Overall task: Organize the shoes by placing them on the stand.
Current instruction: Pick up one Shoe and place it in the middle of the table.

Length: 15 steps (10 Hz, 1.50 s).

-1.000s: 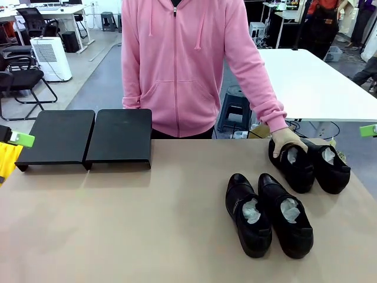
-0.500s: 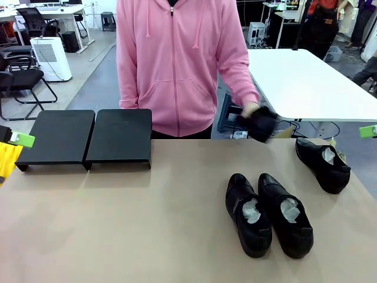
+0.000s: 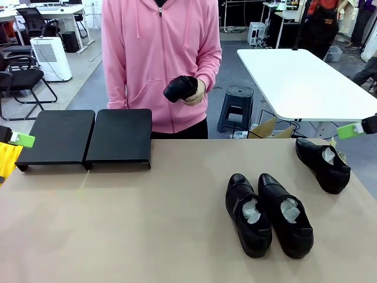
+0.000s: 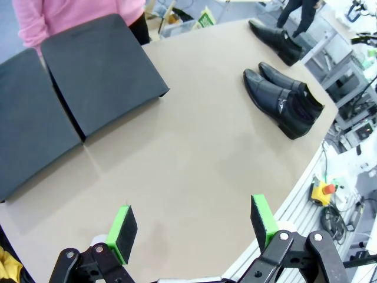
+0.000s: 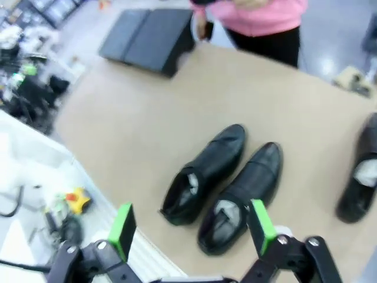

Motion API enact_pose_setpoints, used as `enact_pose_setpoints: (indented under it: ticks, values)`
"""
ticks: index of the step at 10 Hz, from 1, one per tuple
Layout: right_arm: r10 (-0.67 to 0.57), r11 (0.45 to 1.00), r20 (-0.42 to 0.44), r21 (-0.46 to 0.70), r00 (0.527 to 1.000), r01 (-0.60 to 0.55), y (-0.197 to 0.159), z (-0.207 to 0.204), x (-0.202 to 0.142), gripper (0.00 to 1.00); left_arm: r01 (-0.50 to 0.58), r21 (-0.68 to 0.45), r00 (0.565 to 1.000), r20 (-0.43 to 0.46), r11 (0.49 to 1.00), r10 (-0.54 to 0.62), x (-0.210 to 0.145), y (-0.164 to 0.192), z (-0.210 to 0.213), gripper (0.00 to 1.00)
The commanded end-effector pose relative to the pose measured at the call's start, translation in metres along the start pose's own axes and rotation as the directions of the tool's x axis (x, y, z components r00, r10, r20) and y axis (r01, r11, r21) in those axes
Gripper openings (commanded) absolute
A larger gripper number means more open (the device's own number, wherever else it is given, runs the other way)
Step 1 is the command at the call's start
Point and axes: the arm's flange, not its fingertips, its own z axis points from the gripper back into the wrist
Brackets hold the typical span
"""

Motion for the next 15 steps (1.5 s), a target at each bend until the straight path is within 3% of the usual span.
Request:
enact_pose_setpoints:
  ticks: [1, 4, 5, 6, 7, 8, 12, 13, 14, 15]
  values:
    - [-0.031, 1.0, -0.072, -0.007, 0.997, 0.031, 0.037, -0.029, -0.019, 1.0, 0.013, -0.018, 1.0, 0.008, 1.0, -0.012, 0.001, 0.002, 0.001, 1.0]
    - [-0.126, 0.989, -0.199, -0.1, 0.972, 0.107, 0.07, -0.111, -0.03, 1.0, 0.013, -0.018, 1.0, 0.008, 1.0, -0.012, 0.001, 0.002, 0.001, 1.0]
    - [-0.166, 0.986, -0.241, -0.069, 0.956, 0.154, 0.075, -0.134, -0.039, 1.0, 0.013, -0.018, 1.0, 0.008, 1.0, -0.012, 0.001, 0.002, 0.001, 1.0]
    - [-0.192, 0.98, -0.23, -0.103, 0.954, 0.173, 0.075, -0.148, -0.045, 1.0, 0.013, -0.018, 1.0, 0.008, 1.0, -0.012, 0.001, 0.002, 0.001, 1.0]
    - [-0.269, 0.95, -0.171, -0.208, 0.948, 0.232, 0.072, -0.165, -0.054, 1.0, 0.013, -0.018, 1.0, 0.008, 1.0, -0.012, 0.001, 0.002, 0.001, 1.0]
    - [-0.138, 0.988, -0.268, -0.098, 0.954, 0.115, 0.075, -0.126, 0.001, 1.0, 0.013, -0.018, 1.0, 0.008, 1.0, -0.012, 0.001, 0.002, 0.001, 1.0]
    - [-0.172, 0.982, -0.259, -0.125, 0.95, 0.143, 0.076, -0.136, 0.002, 1.0, 0.013, -0.018, 1.0, 0.008, 1.0, -0.012, 0.001, 0.002, 0.001, 1.0]
    - [-0.255, 0.948, -0.28, -0.26, 0.926, 0.183, 0.082, -0.144, -0.003, 1.0, 0.013, -0.018, 1.0, 0.008, 1.0, -0.012, 0.001, 0.002, 0.001, 1.0]
    - [-0.368, 0.874, -0.255, -0.422, 0.894, 0.239, 0.085, -0.155, -0.01, 1.0, 0.013, -0.018, 1.0, 0.008, 1.0, -0.012, 0.001, 0.002, 0.001, 1.0]
    - [-0.394, 0.834, -0.241, -0.499, 0.887, 0.235, 0.09, -0.164, -0.016, 1.0, 0.013, -0.018, 1.0, 0.008, 1.0, -0.012, 0.001, 0.002, 0.001, 1.0]
